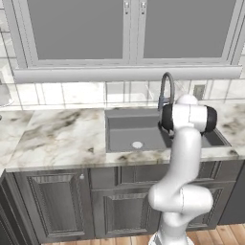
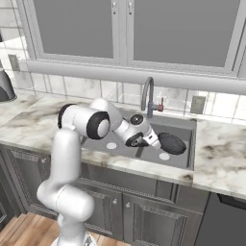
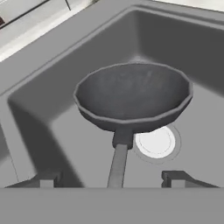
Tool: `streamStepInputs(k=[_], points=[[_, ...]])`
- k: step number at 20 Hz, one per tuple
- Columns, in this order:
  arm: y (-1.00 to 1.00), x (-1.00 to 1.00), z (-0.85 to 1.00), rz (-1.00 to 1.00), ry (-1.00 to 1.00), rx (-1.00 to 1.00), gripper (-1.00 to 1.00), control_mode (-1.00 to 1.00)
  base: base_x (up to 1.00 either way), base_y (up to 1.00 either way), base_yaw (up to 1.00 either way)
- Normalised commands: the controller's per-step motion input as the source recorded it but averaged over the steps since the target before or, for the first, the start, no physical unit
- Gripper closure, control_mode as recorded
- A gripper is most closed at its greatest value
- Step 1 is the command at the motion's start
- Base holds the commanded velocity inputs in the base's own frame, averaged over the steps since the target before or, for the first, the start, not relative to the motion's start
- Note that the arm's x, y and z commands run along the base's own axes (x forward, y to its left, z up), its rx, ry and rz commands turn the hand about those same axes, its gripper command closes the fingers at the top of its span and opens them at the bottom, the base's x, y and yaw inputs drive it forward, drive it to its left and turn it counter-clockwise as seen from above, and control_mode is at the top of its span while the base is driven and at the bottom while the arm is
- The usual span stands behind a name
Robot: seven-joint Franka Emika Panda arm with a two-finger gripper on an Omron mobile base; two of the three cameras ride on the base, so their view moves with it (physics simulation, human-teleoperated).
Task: Move the pot and pan from the stove into the sink.
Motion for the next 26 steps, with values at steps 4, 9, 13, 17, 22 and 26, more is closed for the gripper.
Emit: streamStepInputs(k=[4, 9, 13, 17, 22, 26], points=[[0.44, -0.05, 1.0, 0.0, 0.03, 0.02, -1.0, -1.0, 0.0, 0.0, 0.0], [0.54, -0.33, 0.99, 0.02, 0.06, 0.0, -1.0, -1.0, 0.0, 0.0, 0.0], [0.68, -0.57, 0.84, 0.07, 0.12, -0.06, -1.0, -1.0, 0.0, 0.0, 0.0], [0.7, -0.61, 0.73, 0.12, 0.16, -0.09, -1.0, -1.0, 0.0, 0.0, 0.0], [0.71, -0.58, 0.68, 0.14, 0.14, -0.11, -1.0, -1.0, 0.0, 0.0, 0.0], [0.73, -0.49, 0.73, 0.14, 0.18, -0.09, -1.0, -1.0, 0.0, 0.0, 0.0]])
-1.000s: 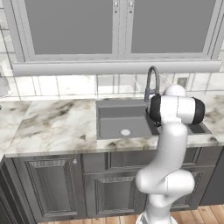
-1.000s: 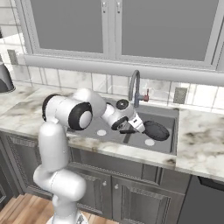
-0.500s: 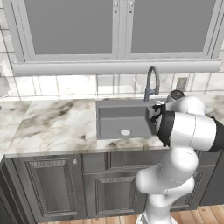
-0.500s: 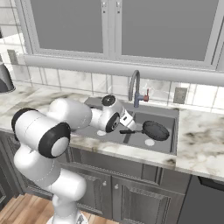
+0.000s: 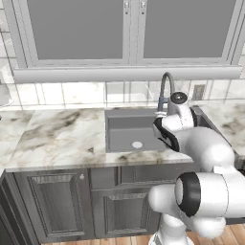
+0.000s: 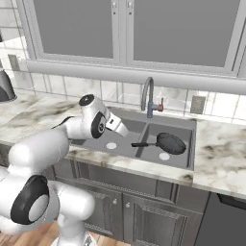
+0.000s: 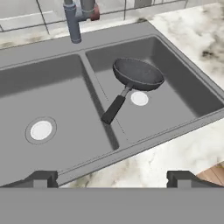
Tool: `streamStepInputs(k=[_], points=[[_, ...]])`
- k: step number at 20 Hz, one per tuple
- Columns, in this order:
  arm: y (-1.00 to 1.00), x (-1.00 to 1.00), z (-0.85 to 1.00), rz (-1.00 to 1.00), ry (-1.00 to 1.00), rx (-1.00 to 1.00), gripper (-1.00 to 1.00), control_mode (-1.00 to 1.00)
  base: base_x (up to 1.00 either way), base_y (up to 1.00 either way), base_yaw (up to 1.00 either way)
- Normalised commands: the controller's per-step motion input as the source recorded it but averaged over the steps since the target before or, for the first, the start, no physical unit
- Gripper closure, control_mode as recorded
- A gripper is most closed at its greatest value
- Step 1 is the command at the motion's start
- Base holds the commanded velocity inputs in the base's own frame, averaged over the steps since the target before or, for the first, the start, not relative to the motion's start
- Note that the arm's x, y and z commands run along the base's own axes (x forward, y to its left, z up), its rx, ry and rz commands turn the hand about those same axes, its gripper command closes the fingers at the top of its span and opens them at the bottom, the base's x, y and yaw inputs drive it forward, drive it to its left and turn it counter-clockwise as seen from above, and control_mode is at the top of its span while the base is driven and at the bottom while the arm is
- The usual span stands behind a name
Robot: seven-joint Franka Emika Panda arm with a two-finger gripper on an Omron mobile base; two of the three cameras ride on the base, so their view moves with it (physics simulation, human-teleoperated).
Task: Move the pot and pan from the stove into the sink.
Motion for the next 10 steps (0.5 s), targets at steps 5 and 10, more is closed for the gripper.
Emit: streamStepInputs(k=[5, 10], points=[[0.6, -0.37, 0.75, 0.16, 0.25, -0.02, -1.0, -1.0, 0.0, 0.0, 0.0], [0.49, -0.42, 0.72, 0.17, 0.22, 0.0, -1.0, -1.0, 0.0, 0.0, 0.0]])
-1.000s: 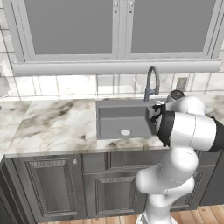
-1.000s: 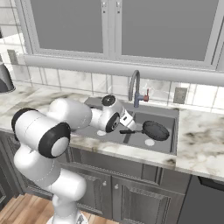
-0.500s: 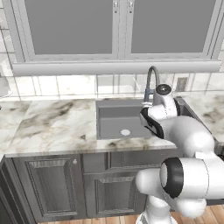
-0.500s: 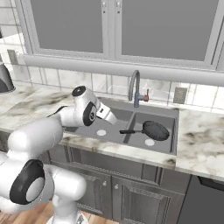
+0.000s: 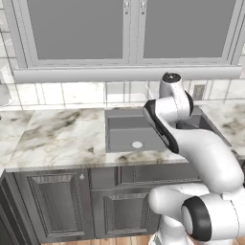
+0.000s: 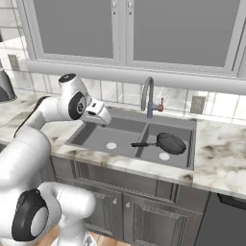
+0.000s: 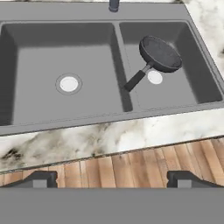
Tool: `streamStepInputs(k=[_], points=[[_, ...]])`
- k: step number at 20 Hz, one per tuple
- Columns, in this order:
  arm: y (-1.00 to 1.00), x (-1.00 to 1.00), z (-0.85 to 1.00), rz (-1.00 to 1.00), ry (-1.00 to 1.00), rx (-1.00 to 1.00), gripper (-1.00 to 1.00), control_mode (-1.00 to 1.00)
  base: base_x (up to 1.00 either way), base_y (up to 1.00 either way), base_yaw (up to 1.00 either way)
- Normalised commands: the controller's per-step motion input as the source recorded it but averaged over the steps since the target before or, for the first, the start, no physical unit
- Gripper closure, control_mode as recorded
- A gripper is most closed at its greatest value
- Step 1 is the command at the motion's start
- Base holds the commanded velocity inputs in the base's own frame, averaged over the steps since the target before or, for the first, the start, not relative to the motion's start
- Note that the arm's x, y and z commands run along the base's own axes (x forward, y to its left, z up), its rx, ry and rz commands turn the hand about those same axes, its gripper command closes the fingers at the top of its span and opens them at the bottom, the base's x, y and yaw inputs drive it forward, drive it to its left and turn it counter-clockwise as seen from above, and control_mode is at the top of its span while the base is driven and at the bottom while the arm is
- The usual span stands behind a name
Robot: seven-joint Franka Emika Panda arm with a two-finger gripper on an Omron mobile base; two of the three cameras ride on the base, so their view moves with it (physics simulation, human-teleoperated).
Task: Move the pot and pan from the stove into the sink.
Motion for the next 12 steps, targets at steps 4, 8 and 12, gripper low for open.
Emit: streamStepInputs(k=[4, 8, 12], points=[[0.42, -0.4, 0.7, 0.2, 0.2, 0.0, -1.0, -1.0, 0.0, 0.0, 0.0], [0.39, -0.51, 0.67, 0.18, 0.17, 0.0, -1.0, -1.0, 0.0, 0.0, 0.0], [0.23, -0.81, 0.5, 0.15, 0.07, 0.0, -1.0, -1.0, 0.0, 0.0, 0.0]])
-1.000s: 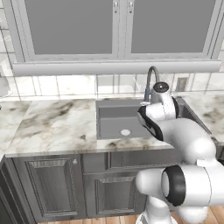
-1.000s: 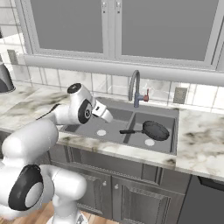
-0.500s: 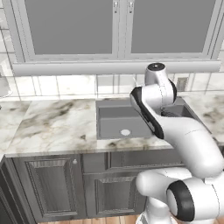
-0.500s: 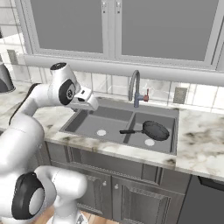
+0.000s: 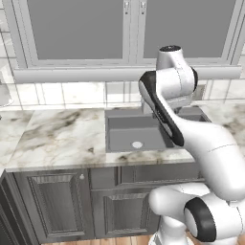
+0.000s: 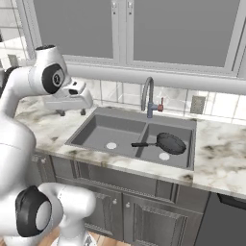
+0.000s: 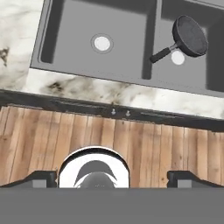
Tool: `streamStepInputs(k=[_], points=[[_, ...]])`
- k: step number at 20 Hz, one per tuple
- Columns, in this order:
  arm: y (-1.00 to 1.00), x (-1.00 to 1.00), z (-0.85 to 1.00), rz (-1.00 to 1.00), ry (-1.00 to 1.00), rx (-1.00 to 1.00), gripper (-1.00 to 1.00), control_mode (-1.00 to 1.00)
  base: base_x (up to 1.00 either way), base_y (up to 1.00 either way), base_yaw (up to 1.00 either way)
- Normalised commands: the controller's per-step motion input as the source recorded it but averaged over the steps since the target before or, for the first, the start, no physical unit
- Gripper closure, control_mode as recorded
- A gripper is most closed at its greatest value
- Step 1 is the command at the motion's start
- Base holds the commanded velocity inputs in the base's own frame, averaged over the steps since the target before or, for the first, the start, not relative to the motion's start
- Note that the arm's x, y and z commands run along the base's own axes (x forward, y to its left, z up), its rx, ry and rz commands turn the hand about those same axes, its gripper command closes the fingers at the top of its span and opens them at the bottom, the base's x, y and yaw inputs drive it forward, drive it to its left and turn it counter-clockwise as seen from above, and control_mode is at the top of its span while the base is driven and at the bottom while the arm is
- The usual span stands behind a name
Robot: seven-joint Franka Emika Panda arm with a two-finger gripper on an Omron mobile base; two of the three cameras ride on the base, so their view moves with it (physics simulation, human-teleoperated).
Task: Move the pot and pan from the stove into the sink.
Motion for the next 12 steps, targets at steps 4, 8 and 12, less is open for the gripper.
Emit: streamStepInputs(k=[4, 8, 12], points=[[0.08, -0.88, 0.26, 0.13, -0.04, 0.0, -1.0, -1.0, 0.0, 0.0, 0.0], [0.0, -0.76, 0.0, 0.13, -0.22, 0.02, -1.0, -1.0, 0.0, 0.0, 0.0], [-0.13, -0.46, -0.17, 0.2, -0.34, 0.01, -1.0, -1.0, 0.0, 0.0, 0.0]])
